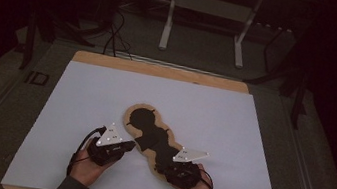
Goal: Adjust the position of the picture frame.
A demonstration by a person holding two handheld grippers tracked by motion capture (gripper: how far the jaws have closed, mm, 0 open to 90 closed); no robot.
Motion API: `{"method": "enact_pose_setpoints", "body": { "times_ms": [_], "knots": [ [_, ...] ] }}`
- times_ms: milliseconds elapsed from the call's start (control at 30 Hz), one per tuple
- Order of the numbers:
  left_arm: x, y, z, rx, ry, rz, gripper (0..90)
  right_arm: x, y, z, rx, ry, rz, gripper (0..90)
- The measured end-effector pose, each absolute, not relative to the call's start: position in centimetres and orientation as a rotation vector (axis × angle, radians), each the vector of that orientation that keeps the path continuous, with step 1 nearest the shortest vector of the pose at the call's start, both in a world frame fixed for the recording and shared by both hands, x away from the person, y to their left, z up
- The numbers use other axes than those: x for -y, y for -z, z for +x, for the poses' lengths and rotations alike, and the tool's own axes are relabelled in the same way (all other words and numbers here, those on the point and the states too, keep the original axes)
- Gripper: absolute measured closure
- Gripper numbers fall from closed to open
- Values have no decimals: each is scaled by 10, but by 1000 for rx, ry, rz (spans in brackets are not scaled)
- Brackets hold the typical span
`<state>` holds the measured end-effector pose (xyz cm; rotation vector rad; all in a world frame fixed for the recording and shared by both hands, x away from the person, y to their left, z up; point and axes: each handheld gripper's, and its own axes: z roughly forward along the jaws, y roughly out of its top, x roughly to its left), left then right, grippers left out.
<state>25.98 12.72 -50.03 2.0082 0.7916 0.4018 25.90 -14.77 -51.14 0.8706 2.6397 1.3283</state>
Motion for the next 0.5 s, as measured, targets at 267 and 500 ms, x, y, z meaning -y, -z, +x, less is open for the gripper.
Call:
{"method": "enact_pose_setpoints", "body": {
  "times_ms": [267, 500],
  "knots": [
    [-136, 499, 262, -835, -405, 1977, 870, 137, 517, 254, -2636, -1293, 832, 843],
    [-143, 498, 264, -875, -413, 1960, 870, 132, 520, 252, -2640, -1253, 814, 844]
  ]
}}
